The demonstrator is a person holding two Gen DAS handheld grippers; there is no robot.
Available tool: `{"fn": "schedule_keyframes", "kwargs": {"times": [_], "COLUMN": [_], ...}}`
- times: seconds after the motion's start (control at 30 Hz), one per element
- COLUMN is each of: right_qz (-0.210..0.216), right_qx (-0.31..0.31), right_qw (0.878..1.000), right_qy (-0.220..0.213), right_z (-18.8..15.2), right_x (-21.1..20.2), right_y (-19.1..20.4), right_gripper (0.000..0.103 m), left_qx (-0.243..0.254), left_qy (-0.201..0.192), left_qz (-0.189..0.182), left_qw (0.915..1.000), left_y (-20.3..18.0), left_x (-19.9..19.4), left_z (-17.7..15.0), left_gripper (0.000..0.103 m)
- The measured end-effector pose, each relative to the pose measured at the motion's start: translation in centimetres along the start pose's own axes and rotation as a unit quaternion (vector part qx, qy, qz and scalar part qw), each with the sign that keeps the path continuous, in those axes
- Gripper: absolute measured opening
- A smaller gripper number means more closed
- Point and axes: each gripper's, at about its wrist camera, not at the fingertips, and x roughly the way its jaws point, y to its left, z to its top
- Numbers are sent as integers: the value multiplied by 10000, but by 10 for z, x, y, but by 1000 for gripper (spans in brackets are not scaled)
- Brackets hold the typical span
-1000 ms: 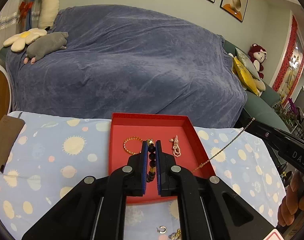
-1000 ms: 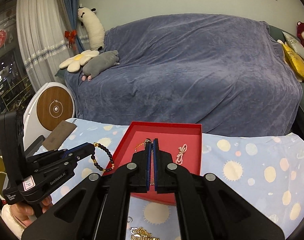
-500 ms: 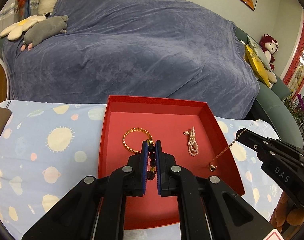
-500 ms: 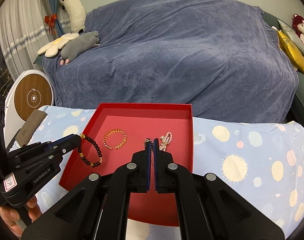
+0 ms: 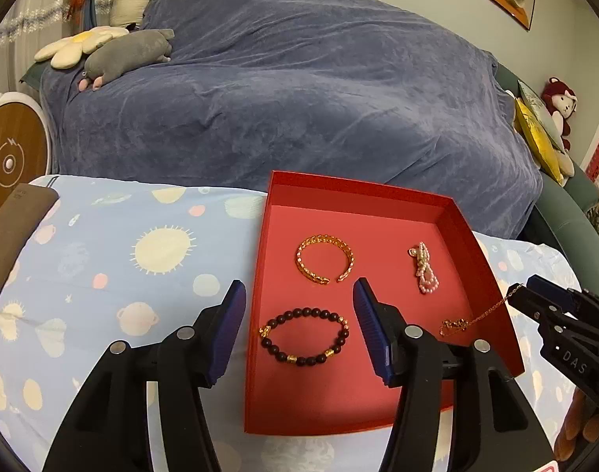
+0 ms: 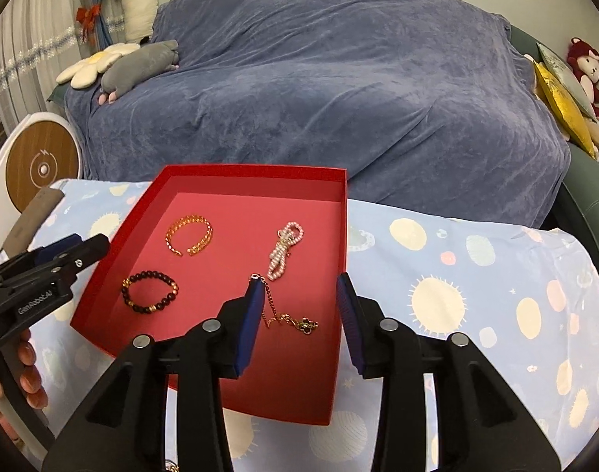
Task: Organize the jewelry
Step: 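Move the right tool to the gold link watch and grasp its band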
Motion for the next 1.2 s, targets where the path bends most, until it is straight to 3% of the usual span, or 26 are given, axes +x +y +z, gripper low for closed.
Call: {"fn": "schedule_keyframes", "kwargs": {"times": [0.03, 0.13, 0.27, 0.5, 0.6, 0.8, 1.03, 1.2], "right_qz": [-76, -232, -326, -98, 28, 437, 968, 1178], "right_qx": [-174, -811, -1085, -888, -712, -243, 218, 289], "right_qw": [9997, 9895, 9824, 9896, 9935, 9975, 9946, 9923], "right_qy": [160, 1178, 1482, 1125, 889, 499, 319, 270], "right_z": [1, -1, 0, 0, -9, -61, -136, -160], "right_x": [3, 28, 26, -10, -26, -54, -69, -68], "right_y": [4, 14, 19, 22, 23, 21, 16, 17], "right_gripper": [36, 36, 36, 37, 43, 43, 43, 43], "left_qx": [34, 97, 102, 42, 85, 134, 140, -36], "left_qy": [-3, 31, 93, 128, 87, 106, 287, 445], "left_qz": [-1, -32, -82, -123, -130, -164, -35, -164], "left_qw": [10000, 9999, 9999, 9998, 9998, 9997, 9995, 9989], "left_y": [0, 0, 0, 1, -1, -2, 3, 7], "left_x": [-3, -10, -15, -23, -32, -51, -65, -67], "left_z": [-4, -11, -21, -33, -39, -65, -120, -148], "left_gripper": [56, 59, 59, 59, 59, 59, 59, 59]}}
